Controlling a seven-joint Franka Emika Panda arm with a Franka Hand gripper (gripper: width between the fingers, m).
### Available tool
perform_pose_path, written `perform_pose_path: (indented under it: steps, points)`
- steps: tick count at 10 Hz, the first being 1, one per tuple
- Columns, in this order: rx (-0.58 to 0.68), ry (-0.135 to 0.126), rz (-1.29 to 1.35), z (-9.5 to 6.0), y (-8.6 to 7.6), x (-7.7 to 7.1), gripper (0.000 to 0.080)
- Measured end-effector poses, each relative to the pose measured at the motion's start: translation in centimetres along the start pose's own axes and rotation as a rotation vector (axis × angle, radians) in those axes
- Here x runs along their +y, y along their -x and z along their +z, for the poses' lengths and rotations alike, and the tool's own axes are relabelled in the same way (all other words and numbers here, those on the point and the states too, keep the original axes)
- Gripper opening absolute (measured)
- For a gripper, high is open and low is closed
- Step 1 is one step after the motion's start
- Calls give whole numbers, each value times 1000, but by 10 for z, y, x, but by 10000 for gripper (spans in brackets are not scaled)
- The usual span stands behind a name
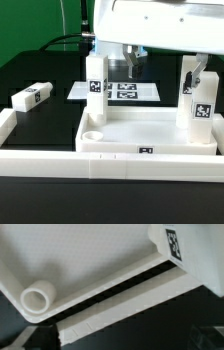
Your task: Assemble desk
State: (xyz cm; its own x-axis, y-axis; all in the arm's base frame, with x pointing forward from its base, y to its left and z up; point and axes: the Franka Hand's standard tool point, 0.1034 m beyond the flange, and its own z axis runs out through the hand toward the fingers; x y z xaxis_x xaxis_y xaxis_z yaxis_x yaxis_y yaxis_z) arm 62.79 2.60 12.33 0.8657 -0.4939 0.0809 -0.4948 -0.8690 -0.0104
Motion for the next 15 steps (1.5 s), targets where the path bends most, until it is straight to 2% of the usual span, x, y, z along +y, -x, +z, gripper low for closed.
perform_pose_path:
  steps: [2,3,4,5,6,7,9,10,11,13,14,15]
  points:
    - [2,-1,-8,-1,-2,3,649]
    - [10,-36,-96,-10,-5,24,649]
    - [7,-40,-98,-18,-10,57,649]
    - [0,-25,-96,-15,-17,90,649]
    - [2,-12,-102,-10,-24,111,649]
    - [7,-4,-86,-5,-28,123,649]
    - [7,-8,-97,-6,-25,115,649]
    - [7,-7,-96,-6,-26,116,649]
    - [3,-4,-125,-5,-25,124,649]
    - [-30,22,-100,3,-15,183,649]
    - [-44,19,-81,8,-13,213,649]
    - [-42,26,-67,11,-17,235,649]
